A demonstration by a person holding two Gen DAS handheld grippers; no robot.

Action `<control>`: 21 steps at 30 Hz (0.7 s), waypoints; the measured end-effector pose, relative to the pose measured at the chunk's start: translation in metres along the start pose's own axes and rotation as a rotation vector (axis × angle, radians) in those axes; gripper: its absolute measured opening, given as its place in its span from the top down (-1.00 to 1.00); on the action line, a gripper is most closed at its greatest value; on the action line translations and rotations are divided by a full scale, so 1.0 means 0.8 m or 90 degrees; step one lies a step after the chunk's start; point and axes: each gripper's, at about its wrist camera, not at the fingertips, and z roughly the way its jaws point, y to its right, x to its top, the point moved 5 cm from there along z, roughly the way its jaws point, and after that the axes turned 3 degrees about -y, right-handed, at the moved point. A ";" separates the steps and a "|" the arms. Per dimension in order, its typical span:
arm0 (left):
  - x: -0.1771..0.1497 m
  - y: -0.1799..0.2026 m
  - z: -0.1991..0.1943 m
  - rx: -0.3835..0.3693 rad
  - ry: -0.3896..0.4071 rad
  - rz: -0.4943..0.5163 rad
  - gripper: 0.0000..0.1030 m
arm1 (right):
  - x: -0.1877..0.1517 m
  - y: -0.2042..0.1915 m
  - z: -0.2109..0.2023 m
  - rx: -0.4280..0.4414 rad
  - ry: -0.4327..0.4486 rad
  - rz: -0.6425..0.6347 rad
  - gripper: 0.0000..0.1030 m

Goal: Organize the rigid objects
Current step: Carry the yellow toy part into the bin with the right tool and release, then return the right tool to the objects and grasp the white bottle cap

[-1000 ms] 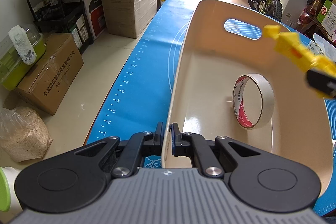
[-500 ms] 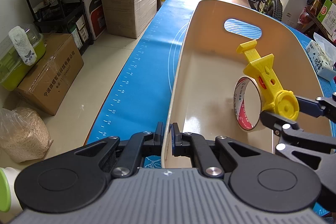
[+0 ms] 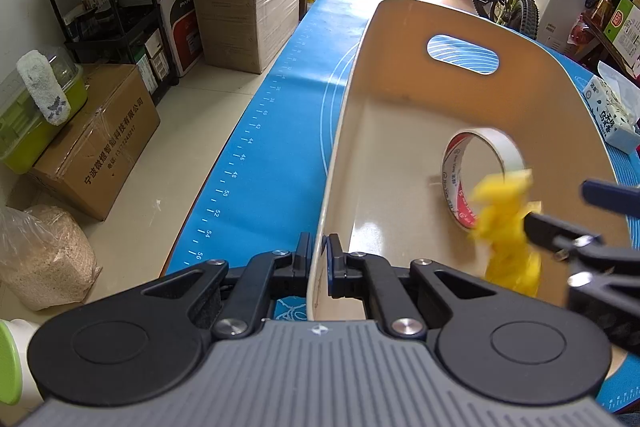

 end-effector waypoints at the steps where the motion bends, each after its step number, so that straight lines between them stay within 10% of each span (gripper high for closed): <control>1: 0.000 0.000 0.000 0.000 0.000 0.000 0.84 | 0.002 0.005 -0.006 0.001 0.008 0.009 -0.35; 21: 0.002 -0.002 -0.001 -0.001 0.000 -0.001 0.84 | -0.064 0.195 -0.083 -0.104 0.031 0.161 -0.48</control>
